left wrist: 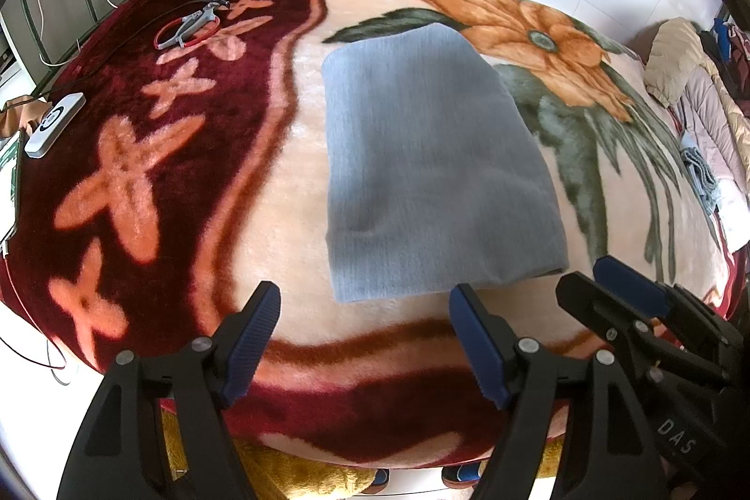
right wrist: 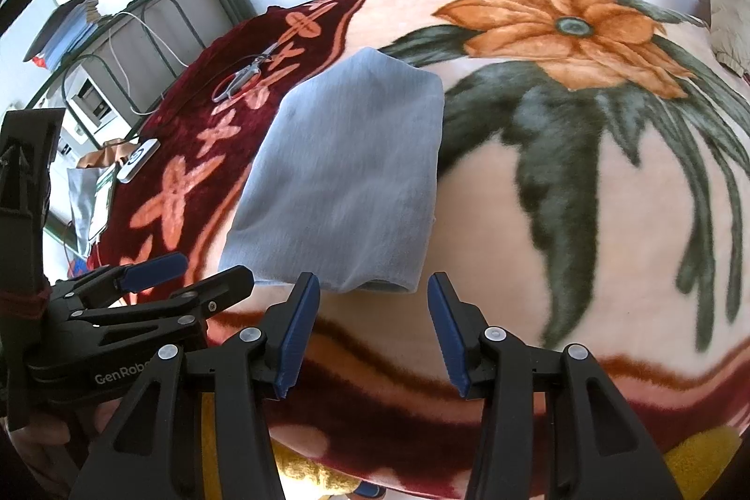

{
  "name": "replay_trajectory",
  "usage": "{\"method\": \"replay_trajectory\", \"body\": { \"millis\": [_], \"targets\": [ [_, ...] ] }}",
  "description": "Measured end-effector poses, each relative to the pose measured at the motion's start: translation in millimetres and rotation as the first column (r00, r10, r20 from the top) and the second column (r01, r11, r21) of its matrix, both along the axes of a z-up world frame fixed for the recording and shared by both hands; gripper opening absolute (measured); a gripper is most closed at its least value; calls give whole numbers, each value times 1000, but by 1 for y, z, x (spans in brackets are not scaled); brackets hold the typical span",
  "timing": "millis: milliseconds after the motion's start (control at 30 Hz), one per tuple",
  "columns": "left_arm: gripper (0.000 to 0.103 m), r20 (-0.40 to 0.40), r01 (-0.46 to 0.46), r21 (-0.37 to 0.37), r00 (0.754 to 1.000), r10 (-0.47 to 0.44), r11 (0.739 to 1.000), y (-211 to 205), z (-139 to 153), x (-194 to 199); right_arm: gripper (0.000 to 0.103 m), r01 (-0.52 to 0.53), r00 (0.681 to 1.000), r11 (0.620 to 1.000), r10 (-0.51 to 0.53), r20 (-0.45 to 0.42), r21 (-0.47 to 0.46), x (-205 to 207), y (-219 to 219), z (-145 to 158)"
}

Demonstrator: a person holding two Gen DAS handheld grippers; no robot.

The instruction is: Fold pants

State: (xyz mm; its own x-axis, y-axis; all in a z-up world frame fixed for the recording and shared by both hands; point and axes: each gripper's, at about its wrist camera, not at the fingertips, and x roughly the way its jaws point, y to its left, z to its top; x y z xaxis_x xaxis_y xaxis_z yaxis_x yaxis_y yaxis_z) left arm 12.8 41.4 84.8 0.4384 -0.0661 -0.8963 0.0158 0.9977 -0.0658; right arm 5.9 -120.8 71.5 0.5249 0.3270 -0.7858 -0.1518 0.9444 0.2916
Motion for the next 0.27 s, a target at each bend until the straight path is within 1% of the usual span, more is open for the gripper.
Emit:
{"method": "replay_trajectory", "body": {
  "millis": [267],
  "targets": [
    [78, 1, 1, -1, 1000, -1, 1000, -1, 1, -2, 49, -4, 1000, 1000, 4, 13, 1, -4, 0, 3]
  ]
}}
